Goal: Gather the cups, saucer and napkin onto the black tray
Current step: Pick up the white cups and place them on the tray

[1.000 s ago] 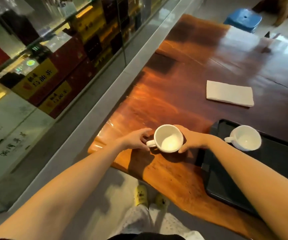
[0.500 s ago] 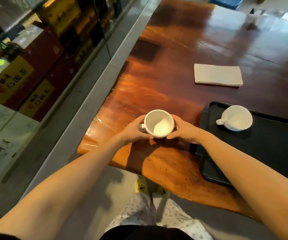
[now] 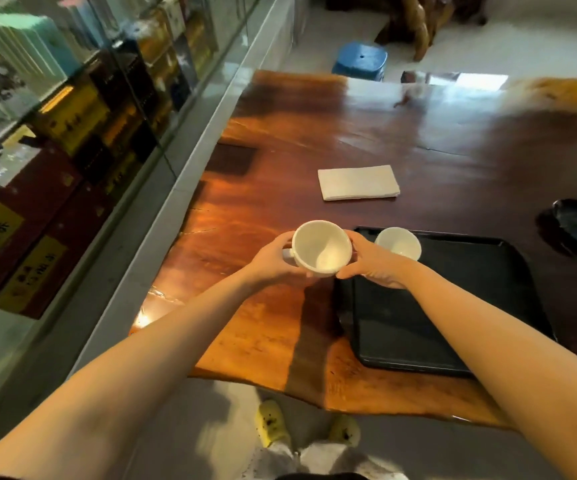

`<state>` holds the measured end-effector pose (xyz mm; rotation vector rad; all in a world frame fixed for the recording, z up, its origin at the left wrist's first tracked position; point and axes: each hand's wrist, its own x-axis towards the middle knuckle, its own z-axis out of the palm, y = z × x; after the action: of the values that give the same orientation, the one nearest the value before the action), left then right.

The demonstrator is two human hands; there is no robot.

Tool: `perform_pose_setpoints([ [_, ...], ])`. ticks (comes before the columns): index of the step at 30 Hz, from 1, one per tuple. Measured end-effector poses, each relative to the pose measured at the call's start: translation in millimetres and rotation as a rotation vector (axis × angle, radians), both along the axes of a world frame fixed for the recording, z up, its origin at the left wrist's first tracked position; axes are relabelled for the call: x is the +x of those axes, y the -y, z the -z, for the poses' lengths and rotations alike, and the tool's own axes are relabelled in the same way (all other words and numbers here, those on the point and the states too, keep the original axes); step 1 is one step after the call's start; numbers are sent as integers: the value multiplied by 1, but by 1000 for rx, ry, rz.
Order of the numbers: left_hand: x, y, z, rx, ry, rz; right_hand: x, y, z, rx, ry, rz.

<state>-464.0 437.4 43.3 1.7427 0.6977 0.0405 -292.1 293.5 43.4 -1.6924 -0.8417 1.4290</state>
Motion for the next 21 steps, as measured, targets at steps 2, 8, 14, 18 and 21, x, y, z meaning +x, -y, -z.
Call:
perform_pose_setpoints([
  [2,20,12,-11,27,18,20,15,15,-13,5,52,21],
  [8,78,57,-31,77,67,69,63,71,-48,63,100,53],
  [14,147,132,-39,89,44,100,118,151,-60,54,173,149],
  [18,188,177,-37,127,19,101,154,196,-63,70,208,152],
  [21,211,200,-33,95,5,108,174,220,-60,66,205,205],
])
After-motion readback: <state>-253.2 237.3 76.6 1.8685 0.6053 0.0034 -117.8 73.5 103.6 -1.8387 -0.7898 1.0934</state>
